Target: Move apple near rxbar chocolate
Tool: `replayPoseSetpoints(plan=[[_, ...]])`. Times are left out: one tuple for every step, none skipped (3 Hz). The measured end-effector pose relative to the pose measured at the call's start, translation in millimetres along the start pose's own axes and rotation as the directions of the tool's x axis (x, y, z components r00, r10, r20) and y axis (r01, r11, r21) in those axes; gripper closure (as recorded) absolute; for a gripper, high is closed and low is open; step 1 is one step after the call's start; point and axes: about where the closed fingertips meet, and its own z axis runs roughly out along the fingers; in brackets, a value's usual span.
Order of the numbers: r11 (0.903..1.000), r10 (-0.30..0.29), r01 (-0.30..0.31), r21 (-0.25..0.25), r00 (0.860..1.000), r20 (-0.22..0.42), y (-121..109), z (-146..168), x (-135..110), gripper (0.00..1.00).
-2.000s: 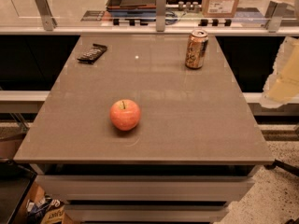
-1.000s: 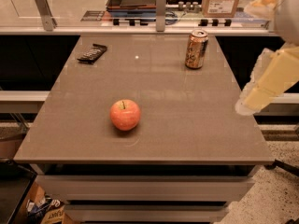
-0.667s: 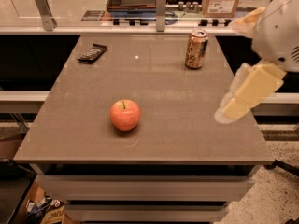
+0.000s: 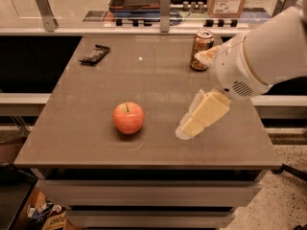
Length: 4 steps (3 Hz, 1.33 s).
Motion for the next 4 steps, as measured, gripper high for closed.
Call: replayPoseSetpoints(plan=[[0.9994, 0.010, -0.008, -0.035, 0.998, 0.058, 11, 38, -15, 0.00], [0.9979, 0.009, -0.002, -0.065, 0.995, 0.100, 23, 68, -33, 0.00], [0.9979, 0.009, -0.002, -0.065, 0.995, 0.100, 23, 68, -33, 0.00], [0.9933, 0.020, -0.008, -0.115, 0.995, 0.102, 22, 91, -35, 0.00]])
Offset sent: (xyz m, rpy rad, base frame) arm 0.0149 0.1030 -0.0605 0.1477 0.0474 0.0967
